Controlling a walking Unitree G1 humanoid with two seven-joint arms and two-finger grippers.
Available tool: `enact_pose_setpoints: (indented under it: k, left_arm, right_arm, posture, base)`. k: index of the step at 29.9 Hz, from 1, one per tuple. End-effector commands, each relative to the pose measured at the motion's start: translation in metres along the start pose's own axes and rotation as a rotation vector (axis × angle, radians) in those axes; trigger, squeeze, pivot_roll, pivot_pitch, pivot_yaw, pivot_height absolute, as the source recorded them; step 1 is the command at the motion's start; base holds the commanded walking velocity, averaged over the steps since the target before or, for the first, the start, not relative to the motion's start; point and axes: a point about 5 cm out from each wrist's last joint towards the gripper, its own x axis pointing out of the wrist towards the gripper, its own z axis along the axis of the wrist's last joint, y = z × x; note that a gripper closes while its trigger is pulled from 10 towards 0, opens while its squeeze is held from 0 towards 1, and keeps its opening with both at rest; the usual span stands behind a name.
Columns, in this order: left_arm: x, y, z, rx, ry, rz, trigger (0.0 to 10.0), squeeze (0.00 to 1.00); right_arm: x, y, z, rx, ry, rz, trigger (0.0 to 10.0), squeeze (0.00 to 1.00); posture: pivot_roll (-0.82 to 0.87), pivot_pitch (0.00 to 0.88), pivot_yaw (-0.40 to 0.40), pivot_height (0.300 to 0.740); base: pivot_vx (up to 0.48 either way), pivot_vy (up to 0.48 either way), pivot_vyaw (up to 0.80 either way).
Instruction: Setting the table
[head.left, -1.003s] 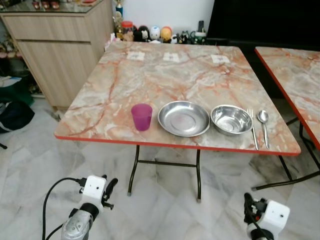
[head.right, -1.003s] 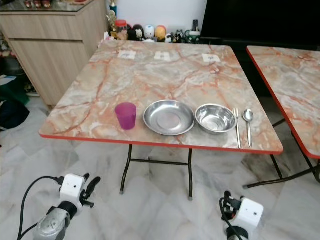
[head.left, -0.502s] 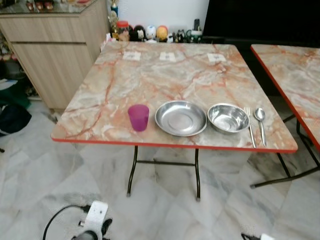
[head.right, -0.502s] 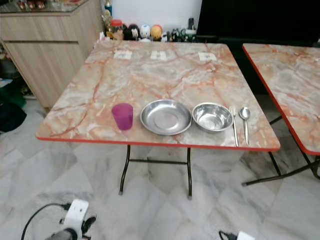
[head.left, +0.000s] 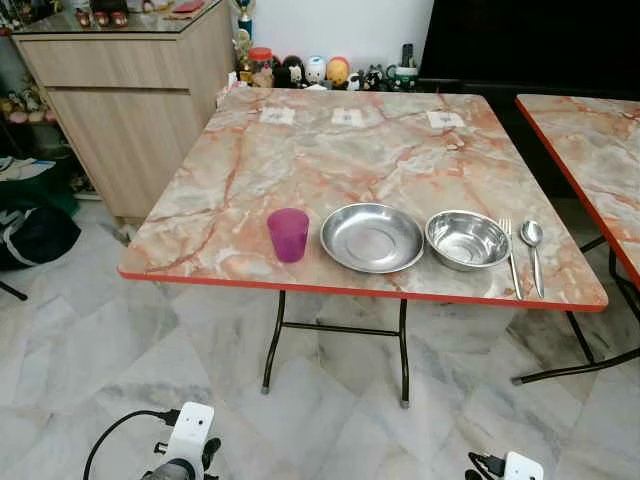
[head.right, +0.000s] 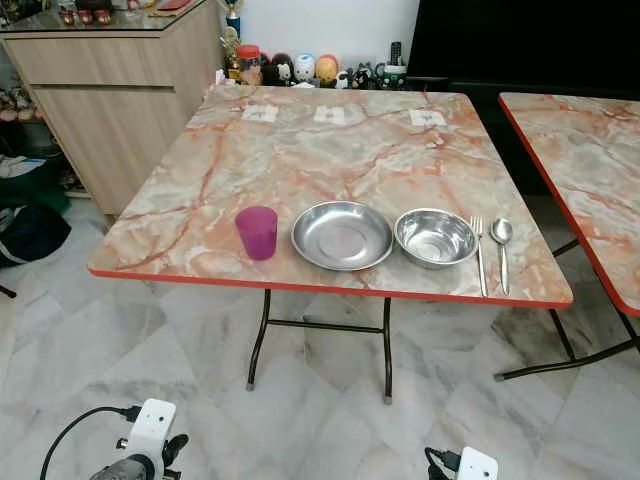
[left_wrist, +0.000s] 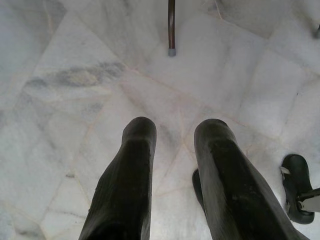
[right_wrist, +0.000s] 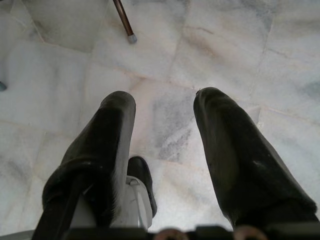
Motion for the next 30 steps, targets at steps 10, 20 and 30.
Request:
enact_pose_setpoints:
  k: [10,20,30]
  left_arm:
    - [-0.003,0.0,-0.013,-0.028,0.047,0.007,10.0,0.0]
    - [-0.005,0.003,-0.018,-0.033,0.064,0.014,10.0,0.0]
    - [-0.007,0.005,-0.023,-0.042,0.083,0.017,10.0,0.0]
  right_arm:
    - [0.001,0.001,0.001,-0.018,0.006,0.018,10.0,0.0]
    - [0.0,0.003,-0.003,-0.03,0.018,0.031,10.0,0.0]
    - [-0.001,0.003,-0.004,-0.067,0.013,0.034,10.0,0.0]
  posture:
    - [0.04,0.0,-0.034,0.74]
    - [0.04,0.0,-0.031,0.74]
    - [0.04,0.0,-0.031,0.74]
  base:
    - [0.0,0.0,0.0]
    - [0.0,0.0,0.0]
    - [0.0,0.225,0.32]
